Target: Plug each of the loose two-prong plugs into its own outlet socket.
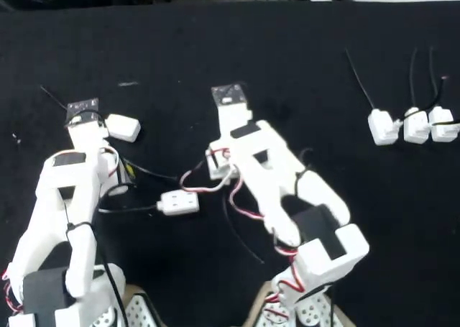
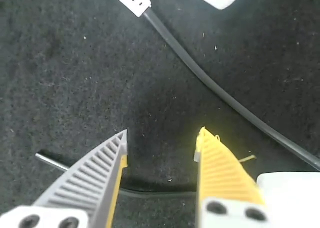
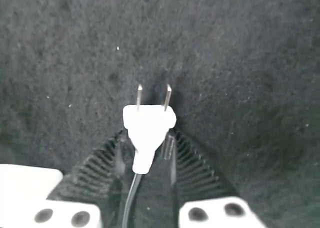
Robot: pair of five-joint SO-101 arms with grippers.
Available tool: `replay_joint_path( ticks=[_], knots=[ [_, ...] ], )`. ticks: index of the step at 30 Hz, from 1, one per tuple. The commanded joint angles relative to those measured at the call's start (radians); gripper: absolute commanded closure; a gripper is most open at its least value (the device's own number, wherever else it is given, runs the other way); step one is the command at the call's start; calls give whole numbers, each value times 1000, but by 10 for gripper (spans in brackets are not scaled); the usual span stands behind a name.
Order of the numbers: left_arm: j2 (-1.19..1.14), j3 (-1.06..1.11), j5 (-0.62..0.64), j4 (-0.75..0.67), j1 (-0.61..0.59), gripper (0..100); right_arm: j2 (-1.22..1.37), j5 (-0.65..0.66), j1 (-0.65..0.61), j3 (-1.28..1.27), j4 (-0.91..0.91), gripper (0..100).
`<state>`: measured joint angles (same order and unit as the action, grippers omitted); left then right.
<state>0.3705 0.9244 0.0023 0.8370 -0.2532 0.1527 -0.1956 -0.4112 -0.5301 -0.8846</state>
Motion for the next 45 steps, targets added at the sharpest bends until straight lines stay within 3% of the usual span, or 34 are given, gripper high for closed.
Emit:
replay_joint_path(
  ticks=[1, 4, 9, 16, 25, 32, 34, 45],
  knots=[
    [29, -10, 12, -8, -10, 777, -24, -3, -17, 27, -15, 988],
    [29, -10, 12, -8, -10, 777, -110, 5, -18, -19, -8, 988],
    [29, -10, 12, -8, -10, 777, -246, 140, -55, -139, 64, 978],
    [29, -8, 12, -8, -10, 777, -176, 238, -141, -153, 63, 770],
    [29, -8, 12, -8, -7, 777, -139, 239, -144, -127, 32, 912],
    [29, -7, 12, -8, -5, 777, -133, 244, -161, -117, 15, 932],
    [29, -7, 12, -8, -5, 777, -139, 244, -158, -117, 20, 990],
    [29, -7, 12, -8, -7, 777, -400, 285, -48, -225, 61, 988]
  ],
)
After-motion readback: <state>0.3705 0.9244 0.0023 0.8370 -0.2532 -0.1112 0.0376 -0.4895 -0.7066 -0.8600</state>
